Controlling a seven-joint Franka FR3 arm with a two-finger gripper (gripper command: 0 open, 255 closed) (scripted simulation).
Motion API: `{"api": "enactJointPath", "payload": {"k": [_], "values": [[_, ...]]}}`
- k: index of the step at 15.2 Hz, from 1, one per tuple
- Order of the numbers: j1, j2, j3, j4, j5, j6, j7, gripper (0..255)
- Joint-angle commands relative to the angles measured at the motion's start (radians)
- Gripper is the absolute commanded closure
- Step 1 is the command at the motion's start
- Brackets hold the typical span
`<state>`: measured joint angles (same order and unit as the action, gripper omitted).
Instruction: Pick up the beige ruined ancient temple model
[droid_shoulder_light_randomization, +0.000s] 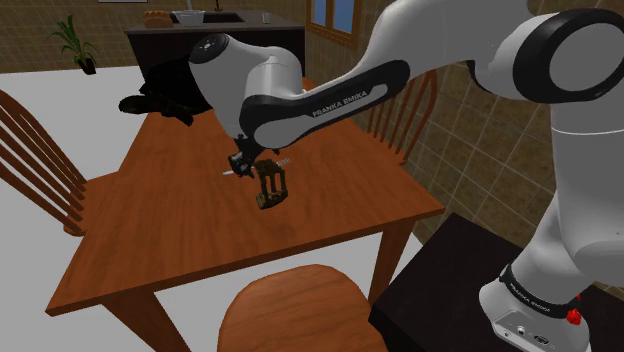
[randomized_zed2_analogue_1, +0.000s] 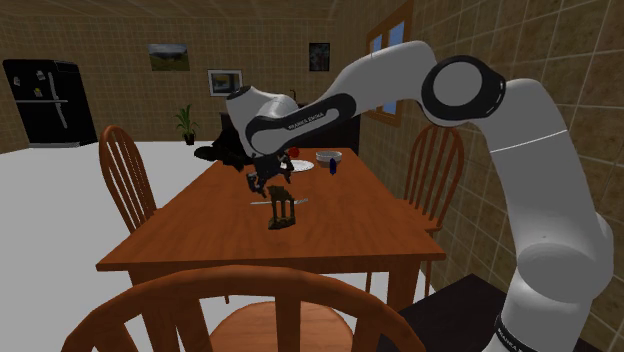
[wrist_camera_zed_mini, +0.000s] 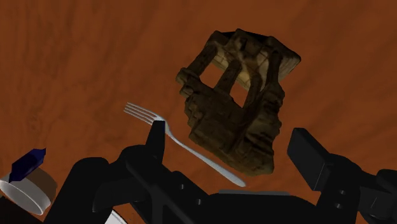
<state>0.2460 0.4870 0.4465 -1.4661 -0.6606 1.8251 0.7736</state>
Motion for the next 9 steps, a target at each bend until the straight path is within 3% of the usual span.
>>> {"api": "enactJointPath", "payload": {"k": [1,2,3,9], "values": [[-0.001,0.006,-0.002,-0.013,-0.005,0.017,0.009,0],[-0.001,0.005,-0.002,-0.014,-0.005,0.017,0.009,0],[0.000,0.009,-0.002,-0.010,-0.006,0.016,0.009,255],[0.002,0.011,-0.003,-0.005,-0.006,0.014,0.009,255]]}}
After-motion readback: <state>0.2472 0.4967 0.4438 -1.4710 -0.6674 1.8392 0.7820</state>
